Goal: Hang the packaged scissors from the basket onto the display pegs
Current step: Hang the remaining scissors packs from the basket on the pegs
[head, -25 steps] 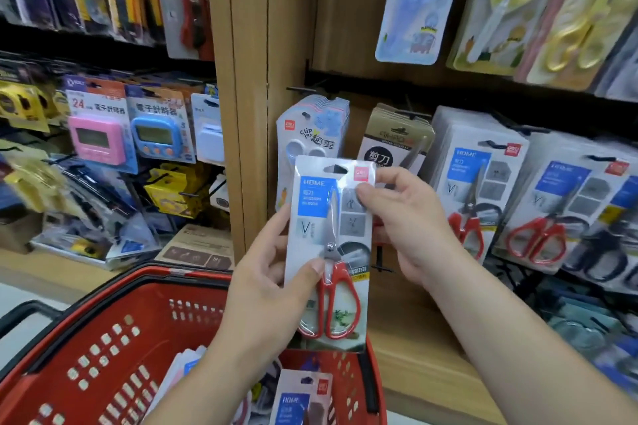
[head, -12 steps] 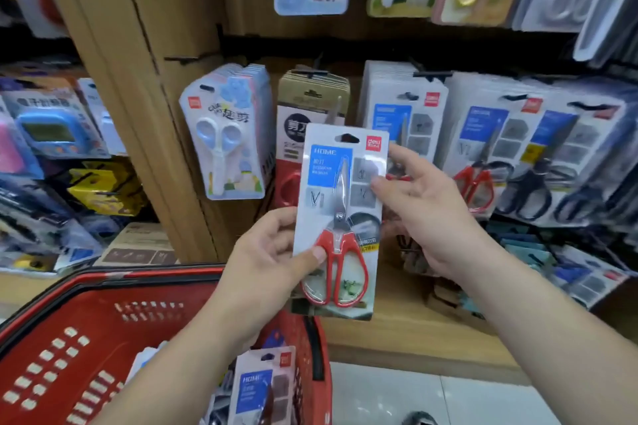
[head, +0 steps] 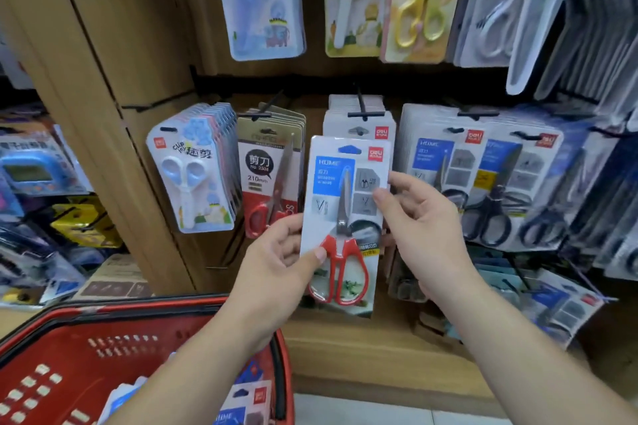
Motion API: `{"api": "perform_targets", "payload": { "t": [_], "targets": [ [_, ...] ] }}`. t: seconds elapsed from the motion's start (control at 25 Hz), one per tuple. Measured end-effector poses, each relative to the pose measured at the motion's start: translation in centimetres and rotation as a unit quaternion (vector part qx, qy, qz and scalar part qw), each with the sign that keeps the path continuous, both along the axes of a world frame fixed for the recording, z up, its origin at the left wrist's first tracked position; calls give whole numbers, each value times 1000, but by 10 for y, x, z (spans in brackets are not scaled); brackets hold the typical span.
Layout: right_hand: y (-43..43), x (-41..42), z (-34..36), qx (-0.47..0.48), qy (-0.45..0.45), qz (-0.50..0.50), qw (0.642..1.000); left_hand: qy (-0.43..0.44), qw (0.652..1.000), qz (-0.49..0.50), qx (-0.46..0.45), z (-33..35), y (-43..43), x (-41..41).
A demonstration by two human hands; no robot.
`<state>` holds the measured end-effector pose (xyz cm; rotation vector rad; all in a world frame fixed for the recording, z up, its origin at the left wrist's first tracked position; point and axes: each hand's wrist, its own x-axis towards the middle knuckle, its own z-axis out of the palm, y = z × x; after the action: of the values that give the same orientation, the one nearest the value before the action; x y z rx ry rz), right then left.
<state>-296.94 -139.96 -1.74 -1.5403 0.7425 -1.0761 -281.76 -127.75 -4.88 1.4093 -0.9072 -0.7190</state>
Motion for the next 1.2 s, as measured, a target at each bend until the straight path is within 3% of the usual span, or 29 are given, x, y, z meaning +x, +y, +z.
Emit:
{"api": "perform_targets", "payload": {
  "t": [0.2,0.72,1.0,1.2],
  "targets": [
    [-16,-5,-9,-87,18,-70,994,11,1000,-1,-4,5,-28,-5],
    [-25,-6,-13,-178,-19,-69,981,-25,999,-2,-47,-4,-34,-18],
    [-27,-3,-15,-139,50,-84,985,-29,998,31,-49,7,-42,-10],
    [-30,1,-21,-227,156,-155,949,-105,992,62,-25,0,-60,0]
  ]
}}
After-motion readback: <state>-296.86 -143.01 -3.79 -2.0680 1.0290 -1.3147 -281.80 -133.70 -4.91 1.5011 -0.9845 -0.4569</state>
